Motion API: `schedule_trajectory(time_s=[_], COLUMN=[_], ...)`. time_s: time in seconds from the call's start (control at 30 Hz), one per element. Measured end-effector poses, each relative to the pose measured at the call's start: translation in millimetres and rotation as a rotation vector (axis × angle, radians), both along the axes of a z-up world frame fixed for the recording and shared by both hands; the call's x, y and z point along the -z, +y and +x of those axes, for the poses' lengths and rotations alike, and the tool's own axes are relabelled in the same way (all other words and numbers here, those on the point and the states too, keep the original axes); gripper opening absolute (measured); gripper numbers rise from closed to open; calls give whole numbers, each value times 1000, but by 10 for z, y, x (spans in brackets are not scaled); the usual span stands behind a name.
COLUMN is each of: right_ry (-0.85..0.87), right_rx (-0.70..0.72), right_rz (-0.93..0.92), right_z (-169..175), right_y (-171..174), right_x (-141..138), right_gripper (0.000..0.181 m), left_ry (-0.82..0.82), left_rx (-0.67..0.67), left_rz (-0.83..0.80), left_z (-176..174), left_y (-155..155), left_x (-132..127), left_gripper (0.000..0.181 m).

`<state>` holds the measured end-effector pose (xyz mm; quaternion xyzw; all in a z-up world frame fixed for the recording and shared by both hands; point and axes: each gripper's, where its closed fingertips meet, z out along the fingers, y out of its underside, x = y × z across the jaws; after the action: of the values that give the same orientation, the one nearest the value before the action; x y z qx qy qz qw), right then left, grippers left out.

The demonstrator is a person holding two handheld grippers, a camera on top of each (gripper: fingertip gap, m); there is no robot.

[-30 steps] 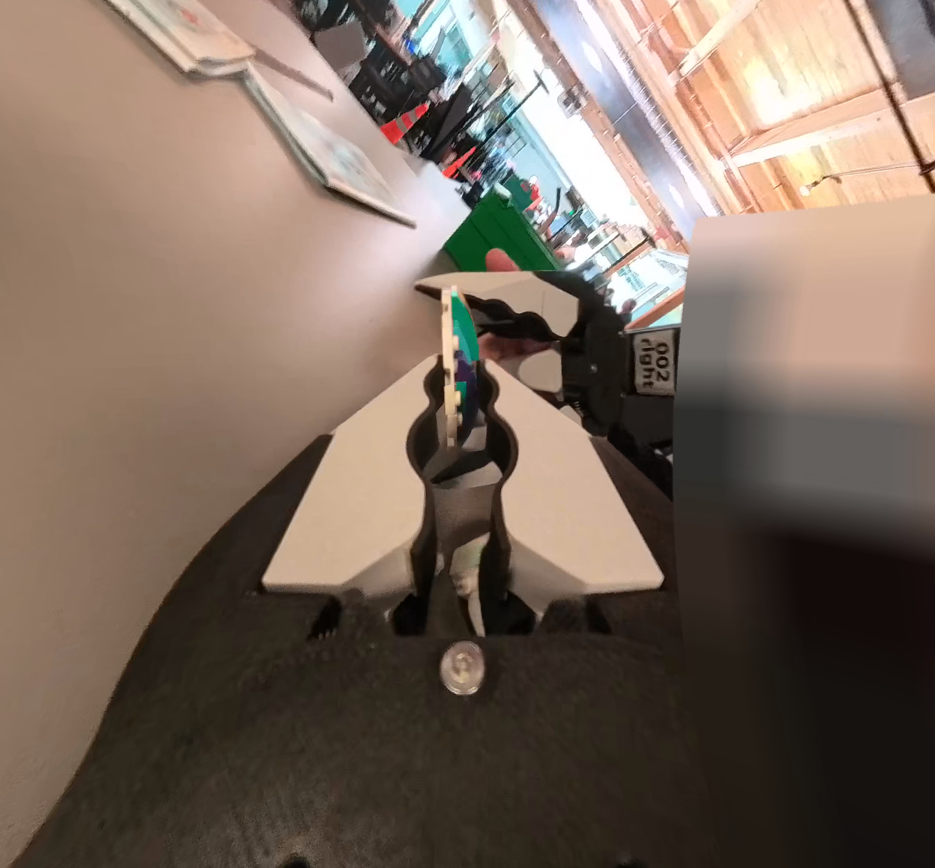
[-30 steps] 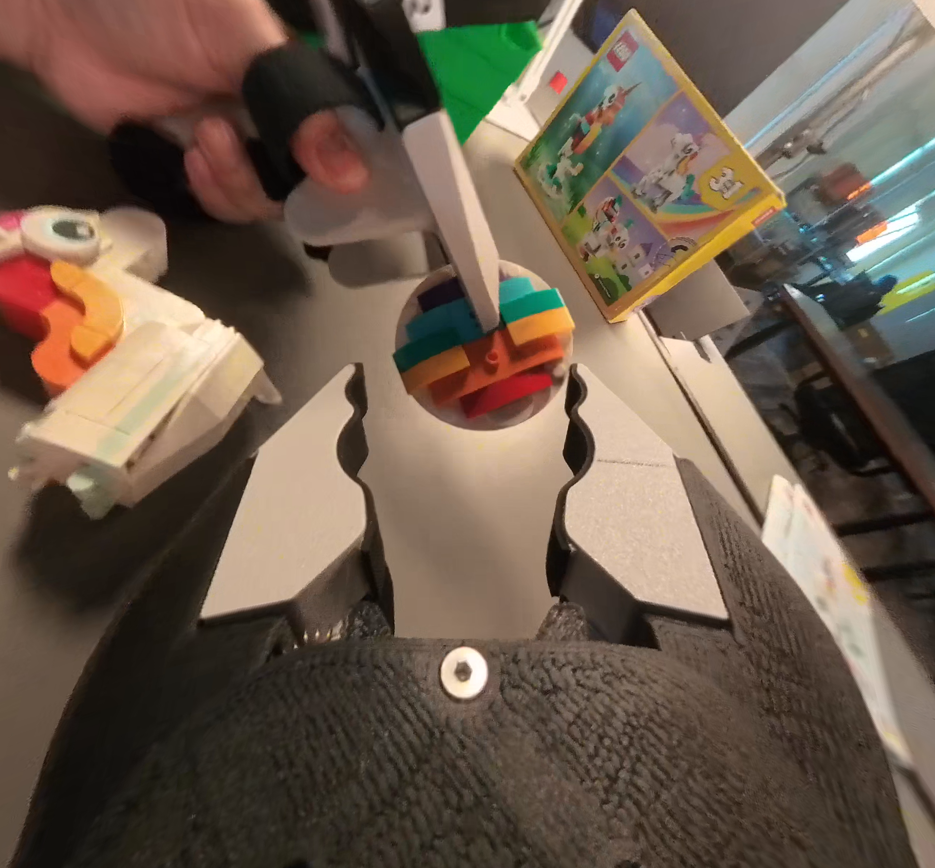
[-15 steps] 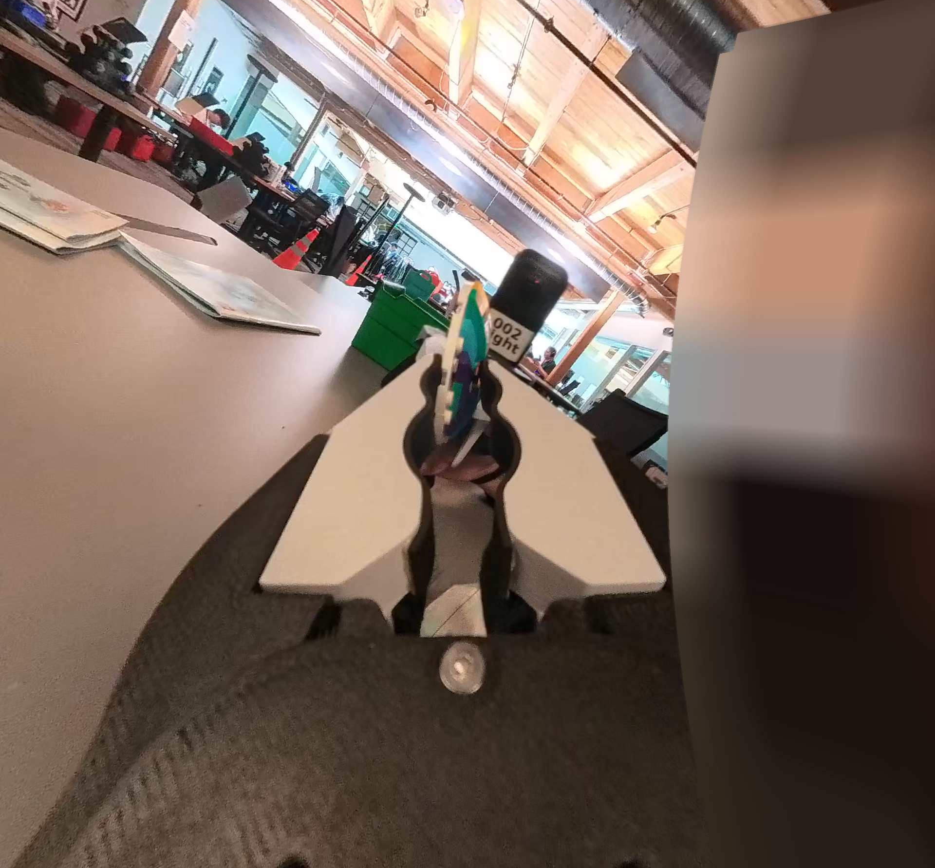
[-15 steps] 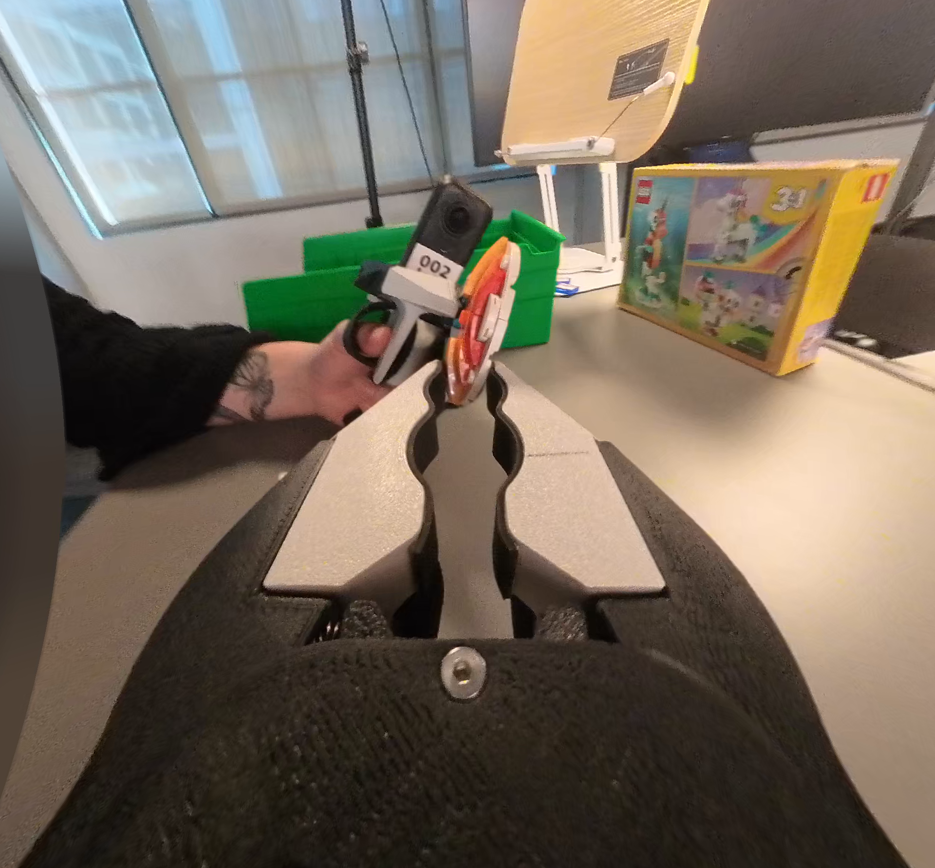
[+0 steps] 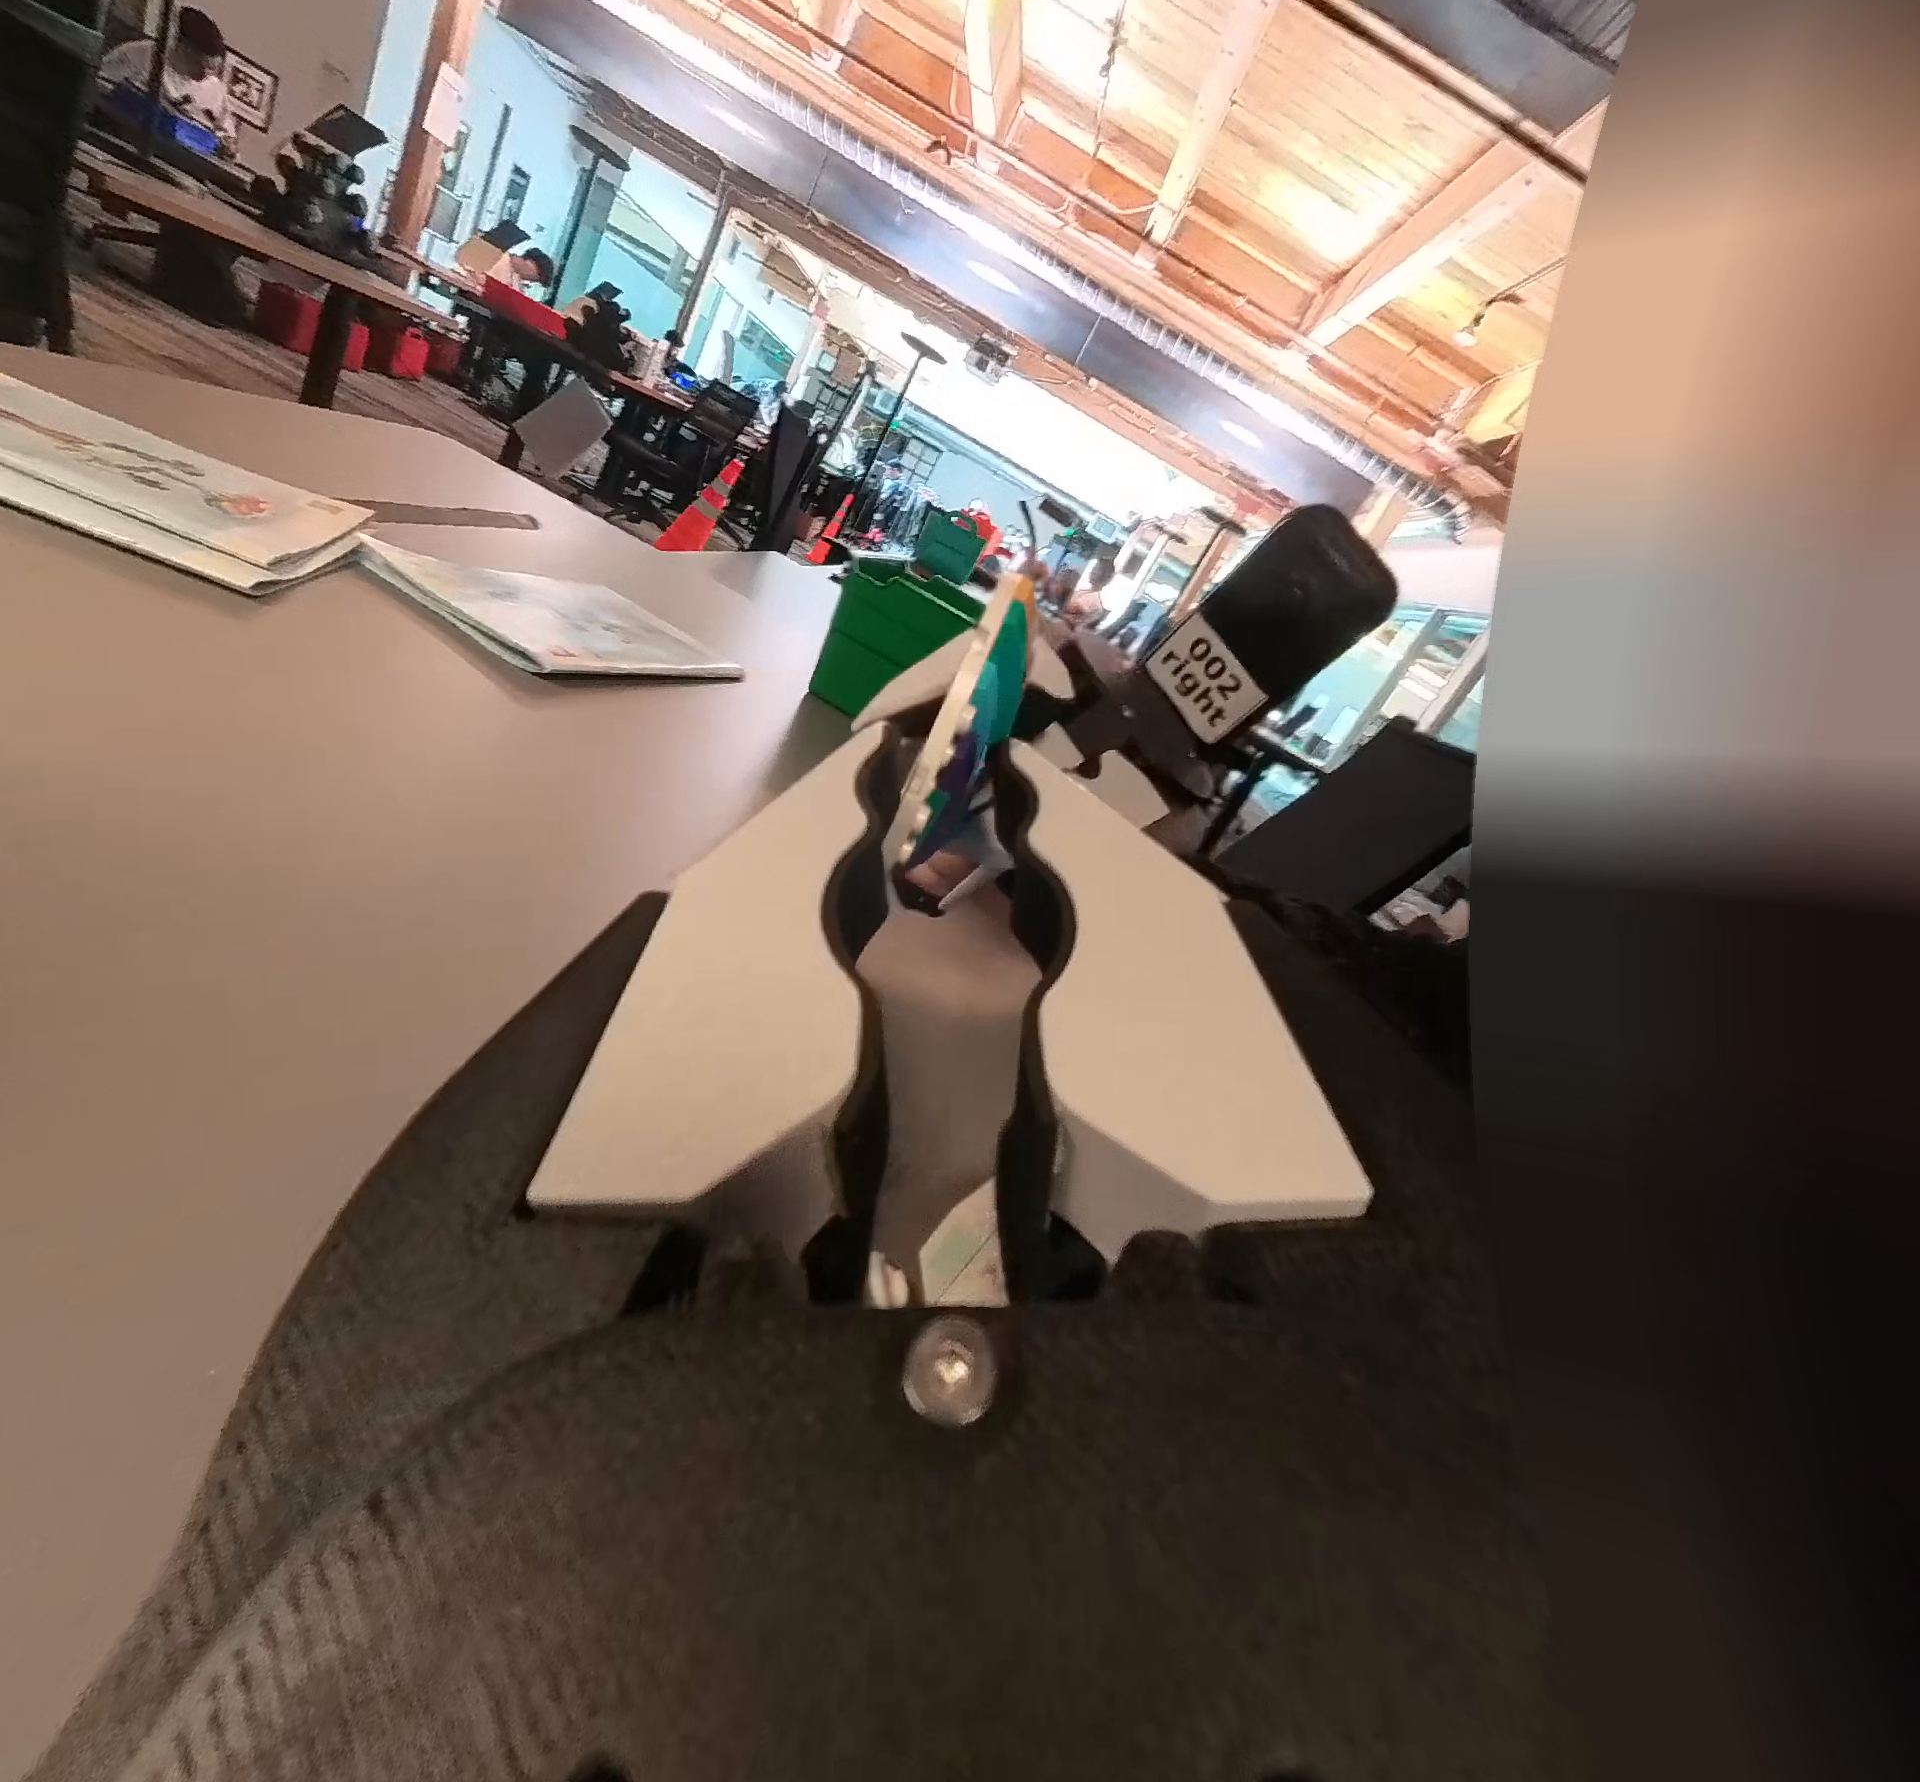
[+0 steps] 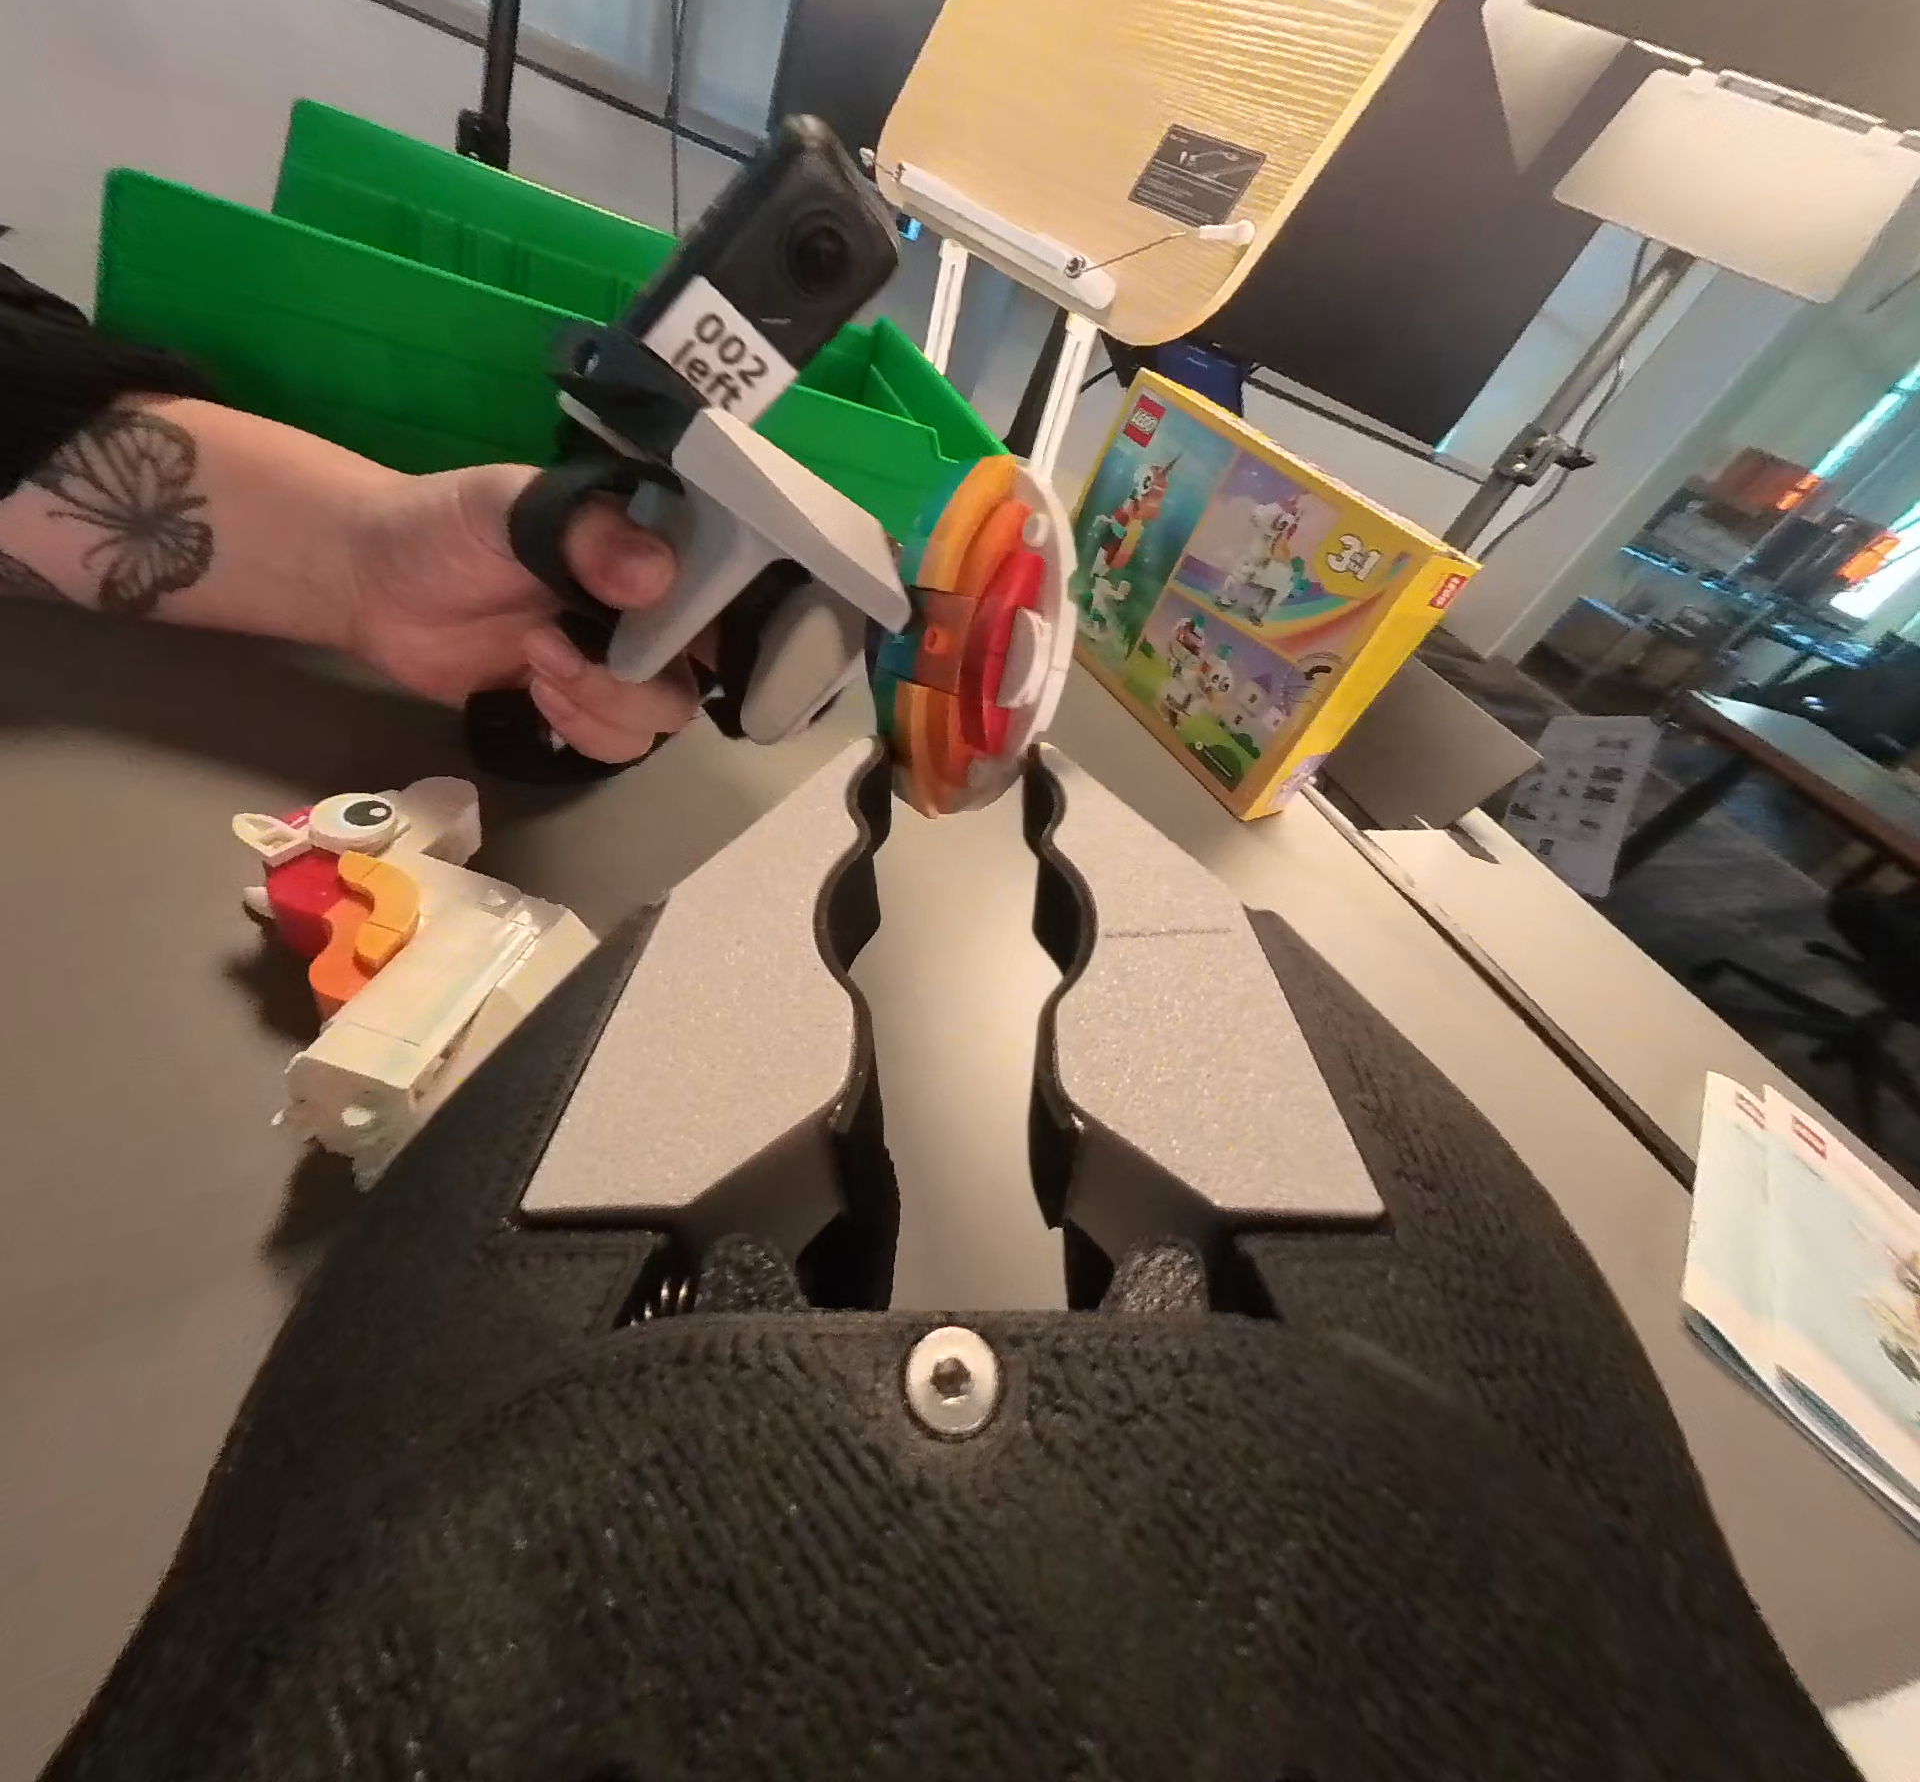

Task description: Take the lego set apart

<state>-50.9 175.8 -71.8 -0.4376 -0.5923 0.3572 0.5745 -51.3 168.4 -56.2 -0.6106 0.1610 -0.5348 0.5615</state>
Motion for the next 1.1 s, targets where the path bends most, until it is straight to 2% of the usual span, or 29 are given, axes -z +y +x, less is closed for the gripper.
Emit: schedule_trajectory(time_s=[0.03, 0.17, 0.33, 0.43, 0.53, 0.6, 0.67, 0.73, 0.83, 0.97, 1.07, 1.1], right_ry=[3, 8, -95, -106, -130, -161, -188, -177, -122, -52, 14, 32], right_rx=[16, 109, 237, 254, 274, 268, 274, 279, 270, 236, 181, 174], right_rz=[14, 173, 634, 737, 831, 877, 914, 872, 701, 536, 437, 399], right_z=[2, 27, -1, -52, -64, -81, -94, -106, -104, -101, -129, -137], right_y=[21, 110, 122, 77, 77, 58, 56, 56, 56, 28, -79, -94], right_x=[2, -5, 66, 79, 82, 130, 170, 158, 94, 22, -38, -56], right_gripper=[25, 30, 51, 68, 85, 82, 67, 67, 67, 67, 67, 67], left_ry=[25, 162, 369, 441, 436, 429, 428, 426, 369, 325, 298, 286], left_rx=[-18, -112, -212, -203, -147, -124, -128, -135, -136, -116, -85, -67], left_rz=[9, 77, 114, 78, 38, 27, 34, 47, 64, 6, -9, 4], left_z=[2, 6, 7, 51, 132, 164, 165, 151, 148, 169, 224, 252], left_y=[7, 34, 90, 106, 72, 56, 58, 58, 51, 77, 57, 30], left_x=[11, 44, 182, 305, 355, 370, 363, 349, 280, 299, 296, 274], left_gripper=[16, 12, 11, 11, 12, 12, 12, 12, 14, 41, 35, 28])
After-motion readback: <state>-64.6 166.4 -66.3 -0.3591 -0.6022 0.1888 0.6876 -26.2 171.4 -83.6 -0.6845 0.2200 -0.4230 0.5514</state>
